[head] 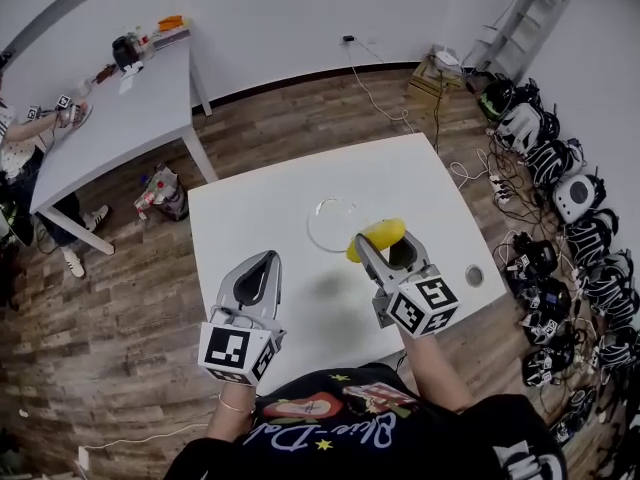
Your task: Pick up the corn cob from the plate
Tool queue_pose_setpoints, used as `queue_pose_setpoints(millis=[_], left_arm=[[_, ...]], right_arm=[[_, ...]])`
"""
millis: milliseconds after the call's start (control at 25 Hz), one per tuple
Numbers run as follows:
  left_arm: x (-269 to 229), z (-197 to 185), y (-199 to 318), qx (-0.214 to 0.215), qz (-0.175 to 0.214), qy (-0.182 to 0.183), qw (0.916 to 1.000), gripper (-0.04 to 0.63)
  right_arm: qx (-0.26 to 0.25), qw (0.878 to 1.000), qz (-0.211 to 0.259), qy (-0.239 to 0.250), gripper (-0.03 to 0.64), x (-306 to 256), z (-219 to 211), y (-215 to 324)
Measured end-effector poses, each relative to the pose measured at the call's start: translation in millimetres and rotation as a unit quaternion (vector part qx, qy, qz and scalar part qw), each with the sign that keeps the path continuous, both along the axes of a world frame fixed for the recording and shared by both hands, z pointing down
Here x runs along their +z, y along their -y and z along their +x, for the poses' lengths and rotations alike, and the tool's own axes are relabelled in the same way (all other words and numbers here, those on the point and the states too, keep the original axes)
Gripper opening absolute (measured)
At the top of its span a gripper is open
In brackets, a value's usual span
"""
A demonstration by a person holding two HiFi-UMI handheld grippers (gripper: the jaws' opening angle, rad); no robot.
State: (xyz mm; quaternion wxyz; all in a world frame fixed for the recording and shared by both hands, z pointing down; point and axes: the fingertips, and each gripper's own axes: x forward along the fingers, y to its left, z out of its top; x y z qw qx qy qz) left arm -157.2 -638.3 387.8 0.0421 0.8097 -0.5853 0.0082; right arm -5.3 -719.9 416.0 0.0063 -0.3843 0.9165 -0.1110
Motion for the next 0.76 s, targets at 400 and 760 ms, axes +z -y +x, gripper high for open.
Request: queue_pose_setpoints(millis=[400, 760], left_arm=[[-5.9, 1.4, -7.2, -0.002, 0.003, 0.005, 1.0, -0.002], [-3.9, 5.8, -7.1, 0.003, 0.004, 0.004, 1.0, -0.002]], right_arm=[[-0.005, 1.0, 0.003, -0.014, 0.255, -9.2, -2.0, -12.9], [-0.008, 1.0, 0.01, -0.021, 0.255, -12.4, -2.4, -14.7]])
